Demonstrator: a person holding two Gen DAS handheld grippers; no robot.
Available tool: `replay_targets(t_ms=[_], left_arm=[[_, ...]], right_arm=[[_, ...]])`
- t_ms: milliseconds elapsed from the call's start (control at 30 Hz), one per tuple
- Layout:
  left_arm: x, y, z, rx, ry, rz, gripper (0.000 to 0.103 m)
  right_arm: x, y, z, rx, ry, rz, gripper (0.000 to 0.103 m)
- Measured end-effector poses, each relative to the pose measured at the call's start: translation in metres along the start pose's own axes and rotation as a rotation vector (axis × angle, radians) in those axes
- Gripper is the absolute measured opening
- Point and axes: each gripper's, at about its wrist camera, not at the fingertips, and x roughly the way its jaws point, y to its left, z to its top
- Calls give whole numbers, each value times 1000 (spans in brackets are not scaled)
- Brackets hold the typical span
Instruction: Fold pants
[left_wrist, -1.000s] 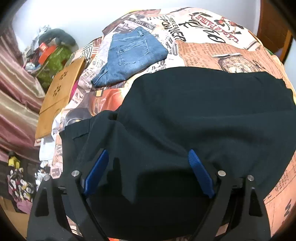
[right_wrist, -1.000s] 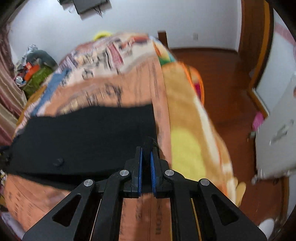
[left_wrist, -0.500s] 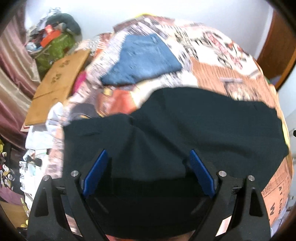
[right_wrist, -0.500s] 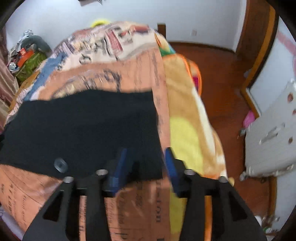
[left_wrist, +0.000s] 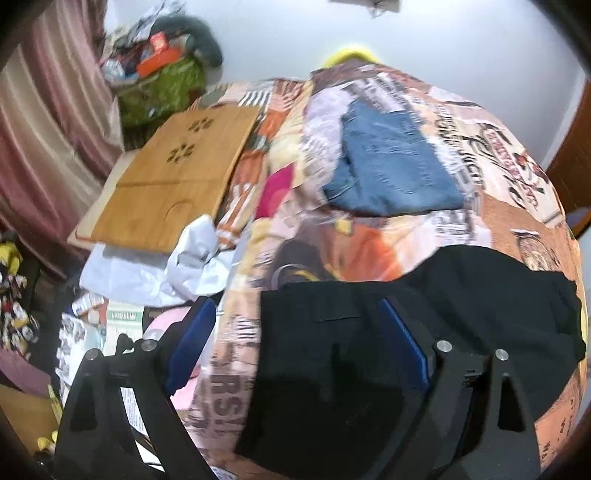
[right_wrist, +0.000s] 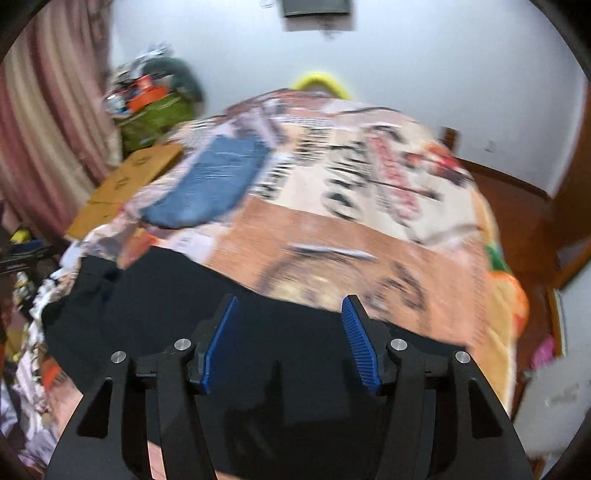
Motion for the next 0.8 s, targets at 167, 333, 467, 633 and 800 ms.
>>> replay_targets(t_ms=[167, 333, 467, 633, 800], left_arm=[[27, 24, -10, -48, 51, -78, 90], [51, 21, -21, -10, 102, -98, 78], [72, 14, -24, 20, 157, -150, 70], [92, 2, -26, 59, 190, -167, 59], [93, -12, -29, 132, 163, -130, 53]], right_arm=[[53, 54, 26, -97, 66, 89, 54], [97, 95, 39, -177, 133, 154, 54], [131, 119, 44, -238, 202, 200, 54], [165, 134, 47, -283, 277, 226, 54], [190, 139, 47, -257, 353, 264, 57]])
